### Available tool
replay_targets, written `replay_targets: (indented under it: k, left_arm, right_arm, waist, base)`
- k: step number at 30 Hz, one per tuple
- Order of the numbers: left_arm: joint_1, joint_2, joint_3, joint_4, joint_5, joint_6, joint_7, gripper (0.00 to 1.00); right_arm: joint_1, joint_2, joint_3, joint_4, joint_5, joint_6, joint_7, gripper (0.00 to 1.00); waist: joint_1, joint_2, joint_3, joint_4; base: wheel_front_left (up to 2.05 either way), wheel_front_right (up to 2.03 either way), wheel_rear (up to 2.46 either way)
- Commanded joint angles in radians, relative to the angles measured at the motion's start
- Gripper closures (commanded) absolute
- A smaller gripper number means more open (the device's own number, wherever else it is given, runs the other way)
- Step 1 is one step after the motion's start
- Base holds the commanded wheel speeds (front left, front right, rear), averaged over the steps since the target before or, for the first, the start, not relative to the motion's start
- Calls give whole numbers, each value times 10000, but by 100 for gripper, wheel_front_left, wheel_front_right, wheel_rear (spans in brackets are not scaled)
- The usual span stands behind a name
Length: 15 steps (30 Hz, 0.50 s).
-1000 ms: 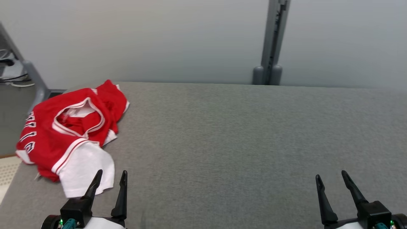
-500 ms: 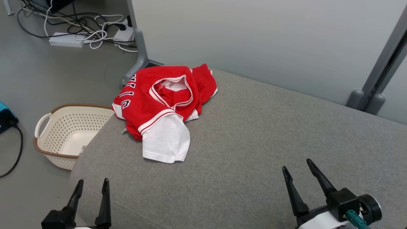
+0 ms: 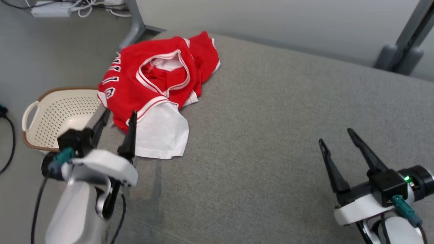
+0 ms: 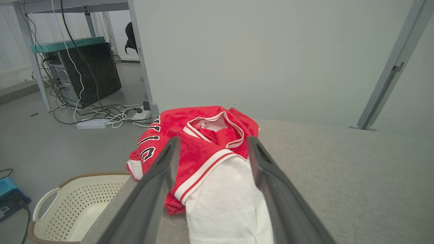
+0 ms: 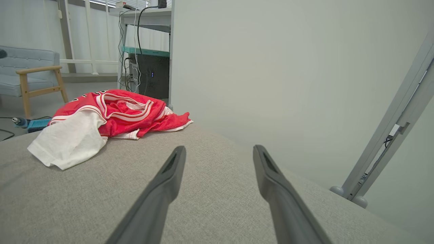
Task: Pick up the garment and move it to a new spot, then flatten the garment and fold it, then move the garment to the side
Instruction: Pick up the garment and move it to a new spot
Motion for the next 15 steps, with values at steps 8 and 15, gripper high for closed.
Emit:
replay_targets:
  k: [8, 15]
  left_arm:
    - [-3330, 956, 227, 2437, -888, -67, 1185, 0]
    - [-4415, 1613, 382, 4693, -1261, -55, 1669, 75]
  right_arm:
    - [-968, -536, 75, -402, 196, 0, -49, 0]
    - [-1078, -362, -21, -519, 333, 1, -49, 0]
  waist:
    - [0, 0, 3463, -2597]
    - [0, 0, 3650, -3264]
  base:
    - [0, 0, 0]
    - [0, 0, 0]
